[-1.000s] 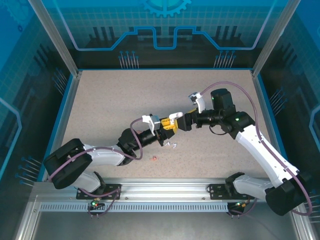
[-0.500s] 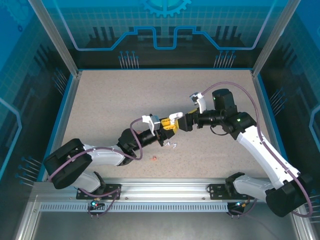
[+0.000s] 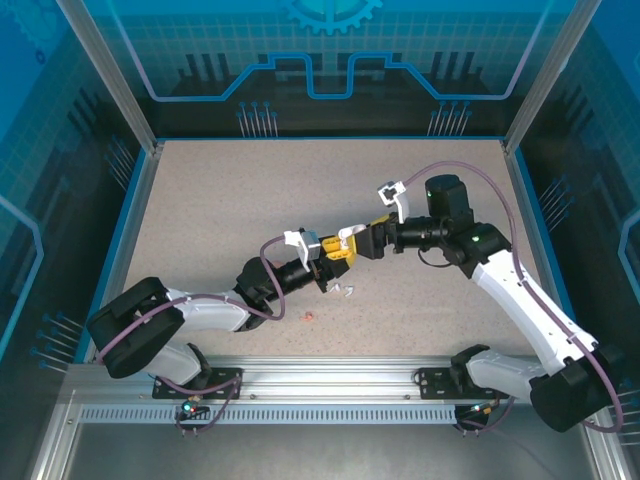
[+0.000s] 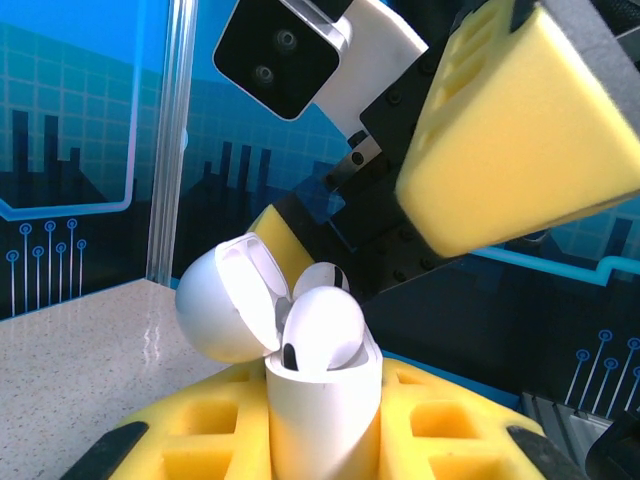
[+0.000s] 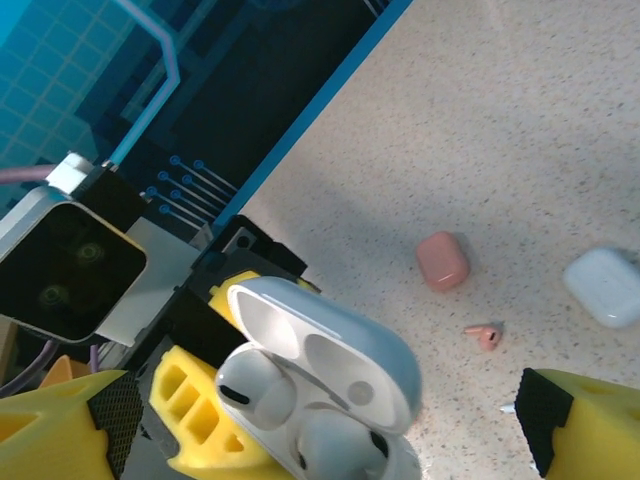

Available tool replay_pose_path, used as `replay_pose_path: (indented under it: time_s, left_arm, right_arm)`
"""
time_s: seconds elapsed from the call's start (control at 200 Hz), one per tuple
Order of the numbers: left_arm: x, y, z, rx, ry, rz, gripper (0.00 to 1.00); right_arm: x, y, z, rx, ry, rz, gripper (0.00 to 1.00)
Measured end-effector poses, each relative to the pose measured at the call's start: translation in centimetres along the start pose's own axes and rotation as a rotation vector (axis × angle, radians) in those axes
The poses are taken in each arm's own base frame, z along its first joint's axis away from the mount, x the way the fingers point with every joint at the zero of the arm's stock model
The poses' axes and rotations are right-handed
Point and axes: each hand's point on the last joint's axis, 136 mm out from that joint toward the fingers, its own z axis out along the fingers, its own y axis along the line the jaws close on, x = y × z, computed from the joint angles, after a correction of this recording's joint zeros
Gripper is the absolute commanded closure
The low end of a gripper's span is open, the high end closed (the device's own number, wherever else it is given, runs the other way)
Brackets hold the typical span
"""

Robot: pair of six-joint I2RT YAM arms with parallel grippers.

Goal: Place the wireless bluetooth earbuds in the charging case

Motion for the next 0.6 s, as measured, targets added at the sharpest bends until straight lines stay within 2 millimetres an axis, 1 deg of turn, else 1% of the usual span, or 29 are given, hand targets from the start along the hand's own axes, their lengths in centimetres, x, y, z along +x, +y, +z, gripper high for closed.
replay_pose_path:
  time_s: [0.095, 0.26, 0.495, 0.6]
  left_arm:
    - [0.0, 0.0, 0.0, 0.000, 0.000, 0.000, 1.00]
    - [0.1, 0.0, 0.0, -0.001, 0.001, 0.000, 1.00]
    - [-0.5, -0.2, 0.0, 0.007, -0.022, 0.006, 1.00]
    - [-0.6, -0.3, 0.0, 0.009, -0.025, 0.006, 1.00]
  right_arm:
    - [0.1, 0.8, 0.1, -0.035, 0.005, -0.012, 0.07]
    - [-0.1, 1.9, -0.2, -0.069, 0.001, -0.029, 0.11]
    - [-0.6, 3.2, -1.4, -0.076, -0.031, -0.081, 0.12]
    - [-0.7, 3.5, -1.9, -0.065, -0.047, -0.100, 0.11]
